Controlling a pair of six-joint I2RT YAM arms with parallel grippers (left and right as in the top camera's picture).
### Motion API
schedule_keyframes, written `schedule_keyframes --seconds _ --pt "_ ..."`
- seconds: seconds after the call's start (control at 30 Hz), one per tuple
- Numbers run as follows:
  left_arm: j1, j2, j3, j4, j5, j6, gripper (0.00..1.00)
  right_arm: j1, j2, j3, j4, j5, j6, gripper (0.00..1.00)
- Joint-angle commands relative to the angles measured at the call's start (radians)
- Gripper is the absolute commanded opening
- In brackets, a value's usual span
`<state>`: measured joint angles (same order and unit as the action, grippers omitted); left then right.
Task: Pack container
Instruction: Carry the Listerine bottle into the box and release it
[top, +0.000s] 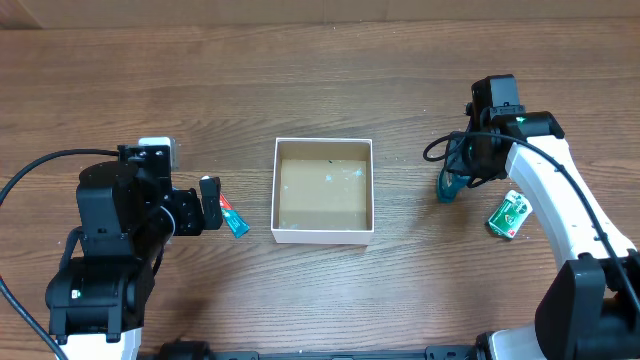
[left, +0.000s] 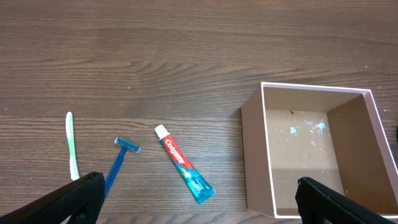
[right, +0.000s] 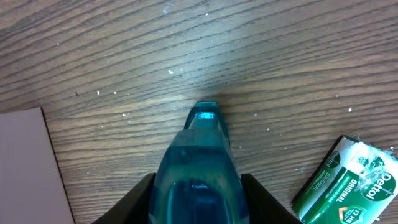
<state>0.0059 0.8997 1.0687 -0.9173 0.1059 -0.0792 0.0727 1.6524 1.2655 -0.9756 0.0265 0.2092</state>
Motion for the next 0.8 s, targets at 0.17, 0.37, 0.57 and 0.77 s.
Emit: schedule_keyframes --seconds 0.17,0.37,0.57,0.77 --pt "-0.006 0.003 0.028 0.002 0.018 -0.01 1.0 0.013 -0.01 0.241 -0.145 -0.002 0.004 0.04" --pt "-0.006 0.003 0.028 0.002 0.018 -0.01 1.0 0.159 -0.031 0.581 -0.354 -0.002 0.028 0.04" --pt "-0.006 0.003 0.028 0.001 0.018 -0.01 1.0 0.428 -0.017 0.671 -0.381 -0.001 0.196 0.04" --pt "-0.006 0.003 0.028 0.001 0.018 -0.01 1.0 0.605 0.09 0.671 -0.312 0.083 0.282 0.04"
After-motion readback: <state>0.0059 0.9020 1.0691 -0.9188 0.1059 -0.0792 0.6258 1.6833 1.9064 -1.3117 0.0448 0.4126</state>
